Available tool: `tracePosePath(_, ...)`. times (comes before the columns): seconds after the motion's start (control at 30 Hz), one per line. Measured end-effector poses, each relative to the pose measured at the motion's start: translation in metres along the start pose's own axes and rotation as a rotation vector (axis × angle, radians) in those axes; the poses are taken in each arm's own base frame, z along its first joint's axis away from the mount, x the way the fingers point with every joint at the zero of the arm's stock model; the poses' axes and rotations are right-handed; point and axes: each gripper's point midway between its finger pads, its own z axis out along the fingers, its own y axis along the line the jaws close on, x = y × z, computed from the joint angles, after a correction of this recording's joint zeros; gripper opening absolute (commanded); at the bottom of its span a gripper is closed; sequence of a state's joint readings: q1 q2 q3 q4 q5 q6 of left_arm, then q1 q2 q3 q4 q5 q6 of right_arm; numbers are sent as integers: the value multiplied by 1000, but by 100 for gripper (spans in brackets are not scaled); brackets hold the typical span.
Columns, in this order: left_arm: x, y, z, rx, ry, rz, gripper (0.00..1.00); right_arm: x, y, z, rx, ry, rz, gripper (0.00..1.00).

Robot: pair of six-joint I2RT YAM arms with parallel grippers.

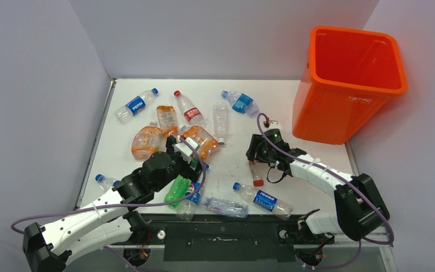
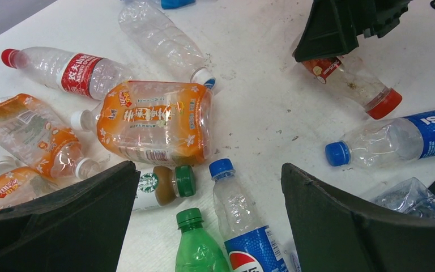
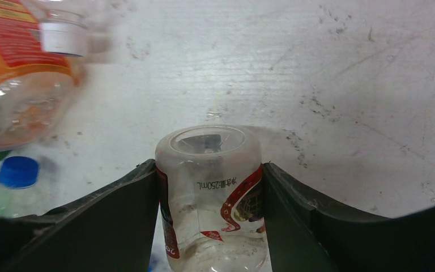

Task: Put the plastic bottles in the bin
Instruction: Pick up the plastic bottle at the center of the board.

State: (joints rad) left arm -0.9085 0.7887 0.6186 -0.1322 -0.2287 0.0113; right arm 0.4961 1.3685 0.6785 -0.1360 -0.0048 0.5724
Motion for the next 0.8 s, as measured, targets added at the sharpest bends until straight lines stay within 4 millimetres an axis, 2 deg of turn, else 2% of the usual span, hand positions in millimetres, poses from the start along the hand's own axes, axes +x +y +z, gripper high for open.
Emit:
tracePosePath(0.13,-1,-2,0,6,-3,-20,96,-27,29,-29,-151,-111,25,16)
tracePosePath(0.23,-6,-7,-1,28,-25,-57,96,-62,62,-69,-326,-280,59,12)
tracePosePath(0.33,-24,-19,-3,89,-90,-134,96,-97,102,-117,-543,-452,101,10)
tracePosePath(0.4,-42,-29,-7,153,-151,-197,96,-112,122,-143,-681,-543,145,8)
tracePosePath(0.47,-64,-40,-13,227,-228,-267,96,-117,136,-161,-801,-604,204,6)
tracePosePath(0.53,-86,-50,-22,301,-322,-328,96,-117,144,-170,-895,-633,267,5)
tracePosePath(0.6,-100,-60,-30,379,-398,-371,96,-115,151,-174,-969,-637,324,5)
tracePosePath(0.7,-107,-71,-33,448,-423,-398,96,-116,161,-181,-1051,-638,380,5)
tracePosePath(0.8,-100,-80,-25,484,-388,-404,96,-120,169,-198,-1124,-665,409,5)
